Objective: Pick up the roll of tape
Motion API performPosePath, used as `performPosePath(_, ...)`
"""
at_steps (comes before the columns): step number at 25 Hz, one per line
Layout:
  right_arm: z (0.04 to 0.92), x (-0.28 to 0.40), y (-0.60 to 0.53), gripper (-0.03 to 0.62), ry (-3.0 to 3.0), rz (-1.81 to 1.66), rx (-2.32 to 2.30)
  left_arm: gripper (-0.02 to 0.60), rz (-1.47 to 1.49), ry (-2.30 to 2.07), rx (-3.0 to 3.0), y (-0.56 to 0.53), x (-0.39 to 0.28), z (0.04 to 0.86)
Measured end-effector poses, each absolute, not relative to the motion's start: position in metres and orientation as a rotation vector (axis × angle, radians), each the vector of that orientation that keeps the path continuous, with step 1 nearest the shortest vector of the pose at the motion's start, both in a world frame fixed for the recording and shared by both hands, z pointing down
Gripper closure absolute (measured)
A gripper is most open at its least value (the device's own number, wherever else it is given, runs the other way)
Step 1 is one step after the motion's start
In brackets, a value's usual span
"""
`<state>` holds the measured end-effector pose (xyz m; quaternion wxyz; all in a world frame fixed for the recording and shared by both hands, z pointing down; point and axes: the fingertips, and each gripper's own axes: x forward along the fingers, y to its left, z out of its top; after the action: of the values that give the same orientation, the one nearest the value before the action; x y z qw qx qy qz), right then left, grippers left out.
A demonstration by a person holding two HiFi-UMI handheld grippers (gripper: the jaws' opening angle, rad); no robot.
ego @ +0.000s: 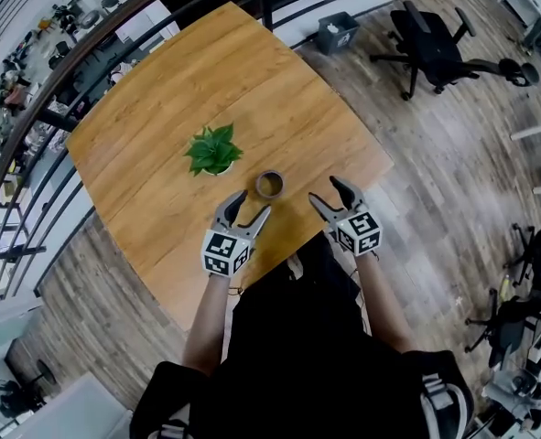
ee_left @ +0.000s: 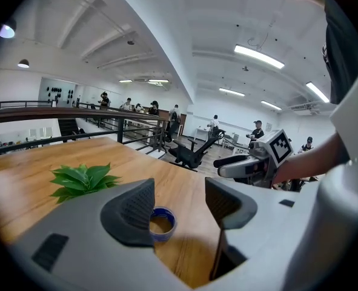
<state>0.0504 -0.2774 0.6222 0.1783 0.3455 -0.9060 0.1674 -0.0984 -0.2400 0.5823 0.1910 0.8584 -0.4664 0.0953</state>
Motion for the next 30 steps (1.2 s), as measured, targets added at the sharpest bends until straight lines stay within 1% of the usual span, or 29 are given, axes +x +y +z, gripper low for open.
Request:
performPosePath(10,0.637,0.056,-0.293,0.293,-2.543,0.51,0.933,0.305,0.315,-1.239,2.369,-0.258,-0.076,0.614)
performPosePath(12,0.637,0.053,-0.295,0.303,-2.545,0.506,0.913,0.305,0.333,-1.229,2.367,-0.26,-0.072,0.619)
performPosePath(19,0.639,0.053,-0.299,0.304,-2.549,0.513,0.887,0.305,0.427,-1.181,2.331,-0.263,-0.06,0.655)
performPosePath(30,0.652,0.084,-0.304,0.318,-2.505,0.559,0.919,0.305,0.641,-1.071,2.317,-0.268,-0.038,0.714)
